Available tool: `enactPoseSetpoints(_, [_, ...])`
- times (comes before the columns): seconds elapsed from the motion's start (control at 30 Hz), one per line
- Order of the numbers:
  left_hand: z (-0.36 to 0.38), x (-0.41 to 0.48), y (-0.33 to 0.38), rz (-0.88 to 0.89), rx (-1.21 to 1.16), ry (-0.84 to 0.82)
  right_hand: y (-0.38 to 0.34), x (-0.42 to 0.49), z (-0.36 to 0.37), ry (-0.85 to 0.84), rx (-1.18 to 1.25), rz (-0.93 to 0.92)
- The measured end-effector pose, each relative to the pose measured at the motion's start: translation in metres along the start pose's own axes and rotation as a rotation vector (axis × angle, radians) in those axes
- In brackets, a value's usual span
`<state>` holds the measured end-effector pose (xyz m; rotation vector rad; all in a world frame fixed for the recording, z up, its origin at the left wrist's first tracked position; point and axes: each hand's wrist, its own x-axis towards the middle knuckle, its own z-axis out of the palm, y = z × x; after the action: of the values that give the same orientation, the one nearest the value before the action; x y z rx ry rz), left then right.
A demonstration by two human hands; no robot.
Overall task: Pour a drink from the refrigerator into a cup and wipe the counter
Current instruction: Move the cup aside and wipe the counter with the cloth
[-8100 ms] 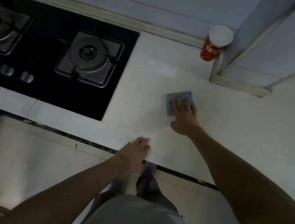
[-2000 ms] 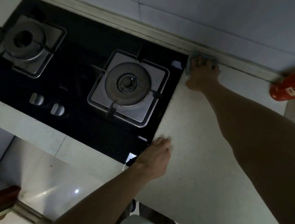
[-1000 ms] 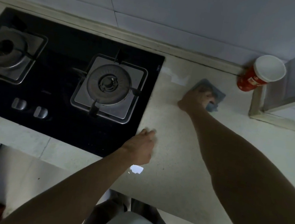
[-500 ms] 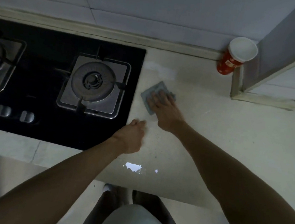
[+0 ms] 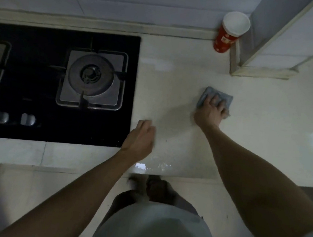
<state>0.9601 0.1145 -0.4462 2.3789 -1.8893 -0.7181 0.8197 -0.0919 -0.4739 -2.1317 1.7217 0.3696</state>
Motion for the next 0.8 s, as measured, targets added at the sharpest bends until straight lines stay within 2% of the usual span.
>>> enactPoseSetpoints(0.07, [0.01, -0.016, 0.004, 0.021, 0.014, -0.042, -0.024, -0.012, 0.01, -0.002, 0.026, -0.061])
enactPoseSetpoints(0.27, [0.034, -0.069, -0.008, 0.019, 0.063, -0.074, -0.071, -0.079, 0.047, 0.004, -0.081, -0.543])
enactPoseSetpoints(0.4, [0.042, -0.088, -0.018, -0.026, -0.014, -0.051, -0.072, -0.118, 0.067, -0.03, -0.168, -0.696])
enactPoseSetpoints(0.57, [0.045, -0.105, -0.014, -0.048, -0.05, 0.003, -0.041, -0.165, 0.094, -0.009, -0.161, -0.759])
enactPoseSetpoints(0.8, [0.051, -0.108, -0.007, -0.009, -0.018, -0.024, 0.046, -0.209, 0.102, 0.052, -0.181, -0.589])
